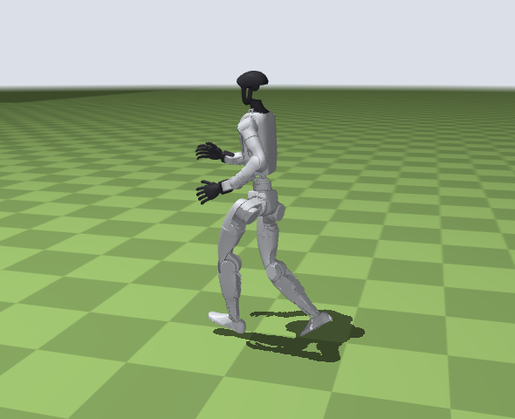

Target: Run

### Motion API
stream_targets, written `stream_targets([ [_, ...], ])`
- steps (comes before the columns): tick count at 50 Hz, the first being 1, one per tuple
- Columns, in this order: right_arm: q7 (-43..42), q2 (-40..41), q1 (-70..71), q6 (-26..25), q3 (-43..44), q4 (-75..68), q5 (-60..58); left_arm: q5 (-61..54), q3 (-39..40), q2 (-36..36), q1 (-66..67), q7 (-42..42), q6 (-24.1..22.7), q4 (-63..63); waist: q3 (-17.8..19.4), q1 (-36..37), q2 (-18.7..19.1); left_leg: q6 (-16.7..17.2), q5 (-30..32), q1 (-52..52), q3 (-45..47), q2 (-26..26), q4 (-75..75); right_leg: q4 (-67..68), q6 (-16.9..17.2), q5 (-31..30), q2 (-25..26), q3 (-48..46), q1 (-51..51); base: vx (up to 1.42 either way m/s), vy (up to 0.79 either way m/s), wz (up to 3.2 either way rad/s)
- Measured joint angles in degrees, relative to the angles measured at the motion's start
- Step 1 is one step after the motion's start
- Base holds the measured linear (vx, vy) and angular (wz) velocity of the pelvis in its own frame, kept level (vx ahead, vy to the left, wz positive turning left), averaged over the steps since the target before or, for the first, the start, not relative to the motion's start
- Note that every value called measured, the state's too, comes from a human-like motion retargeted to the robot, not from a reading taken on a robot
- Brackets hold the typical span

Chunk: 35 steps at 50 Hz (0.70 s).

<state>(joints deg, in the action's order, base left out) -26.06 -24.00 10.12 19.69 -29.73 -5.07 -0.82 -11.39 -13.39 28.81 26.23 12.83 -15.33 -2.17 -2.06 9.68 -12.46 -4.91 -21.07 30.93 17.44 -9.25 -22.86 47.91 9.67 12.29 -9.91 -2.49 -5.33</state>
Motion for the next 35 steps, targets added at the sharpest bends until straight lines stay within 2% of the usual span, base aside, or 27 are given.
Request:
stream_targets([
  [2,0.1,-0.1,-1.1,-0.1,-0.5,-0.1,-1.0,0.8,-0.2,-0.3,-0.5,1.0,-0.1,0.1,0.0,-0.8,-0.9,-2.5,-1.9,-0.2,-0.7,-2.0,-4.2,8.2,0.1,-1.3,-3.0,-0.1,-0.6,0.00,0.06,-0.07],
  [5,-0.3,0.5,-2.9,-1.0,-0.7,-2.6,-3.6,3.9,-0.7,-0.5,-4.1,3.9,-0.3,-0.3,1.4,-2.7,-2.2,-7.5,-9.0,-0.2,-1.0,-3.8,-17.1,23.8,-1.5,-0.8,-8.2,-0.1,-4.3,-0.01,0.07,-0.09],
  [7,-0.7,1.3,-4.4,-2.1,-0.6,-6.1,-5.5,6.6,-1.4,-0.3,-8.8,6.4,-0.1,-1.4,2.6,-4.4,-2.4,-9.9,-14.6,-2.0,-1.3,-4.0,-23.0,32.3,-4.2,2.9,-10.3,0.2,-8.9,-0.01,0.03,-0.05],
  [10,-0.8,2.3,-6.8,-2.8,-0.3,-12.4,-7.1,9.6,-3.2,0.4,-18.1,10.1,0.4,-3.9,3.8,-7.2,-1.0,-10.1,-19.8,-8.3,-2.5,-3.0,-24.2,38.2,-8.5,10.4,-10.2,0.3,-17.7,-0.02,0.03,-0.14],
  [12,-0.1,1.8,-9.3,-2.6,0.1,-15.5,-6.8,10.0,-4.5,0.5,-23.4,11.4,0.6,-4.6,4.0,-9.3,0.9,-8.9,-19.8,-14.9,-3.5,-2.5,-19.9,35.5,-10.1,14.7,-8.8,-0.8,-22.9,-0.01,0.03,-0.09],
  [15,2.0,0.1,-14.5,-2.3,1.0,-17.7,-4.7,9.3,-5.8,0.2,-28.2,11.7,0.4,-3.5,3.6,-12.8,4.0,-4.6,-15.3,-25.6,-5.1,-1.2,-10.5,23.4,-10.6,17.7,-5.6,-4.0,-27.7,0.01,-0.02,0.04],
  [20,5.9,-2.2,-23.2,-2.6,3.8,-17.8,-0.8,7.5,-8.6,-0.4,-30.3,8.8,-2.2,-0.5,0.5,-16.3,9.5,4.3,-1.7,-36.1,-6.6,4.4,-2.8,-12.7,-6.4,12.9,5.1,-7.7,-27.6,0.02,-0.07,0.17],
  [22,6.4,-2.5,-25.1,-2.7,4.9,-17.5,-0.2,7.4,-9.5,-0.3,-29.6,7.8,-3.0,0.6,-0.5,-16.3,11.0,6.4,2.9,-36.2,-7.3,6.8,-7.7,-21.0,-5.7,10.2,8.7,-7.0,-26.4,0.00,-0.07,0.07],
  [25,5.6,-2.3,-25.7,-3.0,5.2,-17.5,0.3,7.2,-10.9,-0.7,-27.4,6.3,-3.2,1.9,-0.7,-15.4,12.4,7.4,7.6,-34.3,-8.1,10.2,-22.3,-18.2,-8.1,10.1,11.8,-5.9,-25.5,-0.01,-0.06,-0.03],
  [27,4.4,-1.9,-23.5,-3.3,4.9,-17.6,-0.2,7.3,-11.4,-0.8,-25.6,5.3,-2.2,1.9,0.3,-14.2,13.2,6.6,7.9,-30.9,-8.1,13.4,-35.4,-10.7,-11.5,13.5,13.4,-5.5,-25.1,-0.02,-0.06,-0.08],
  [30,1.9,-1.4,-16.7,-4.4,4.0,-18.0,-2.5,8.7,-11.6,-0.8,-23.2,4.0,0.4,0.3,2.6,-11.5,13.0,2.5,3.6,-23.6,-7.2,18.4,-53.7,1.0,-16.4,21.4,14.1,-4.7,-24.1,-0.03,-0.06,-0.08],
  [32,0.6,-0.9,-10.6,-5.3,3.1,-18.5,-4.5,10.0,-11.1,-0.4,-21.6,3.3,1.8,-1.5,4.1,-9.1,12.0,-1.4,-1.9,-17.1,-6.2,20.8,-61.3,4.7,-17.7,25.6,13.8,-3.6,-21.9,-0.02,-0.03,-0.03],
  [35,-0.3,0.2,-1.4,-5.8,2.0,-18.1,-5.7,9.8,-8.9,0.4,-18.7,1.7,2.3,-2.9,5.4,-5.5,9.5,-5.3,-8.8,-6.5,-4.2,20.8,-62.6,4.8,-17.0,28.0,12.6,-1.3,-17.3,0.00,0.00,0.00],
])
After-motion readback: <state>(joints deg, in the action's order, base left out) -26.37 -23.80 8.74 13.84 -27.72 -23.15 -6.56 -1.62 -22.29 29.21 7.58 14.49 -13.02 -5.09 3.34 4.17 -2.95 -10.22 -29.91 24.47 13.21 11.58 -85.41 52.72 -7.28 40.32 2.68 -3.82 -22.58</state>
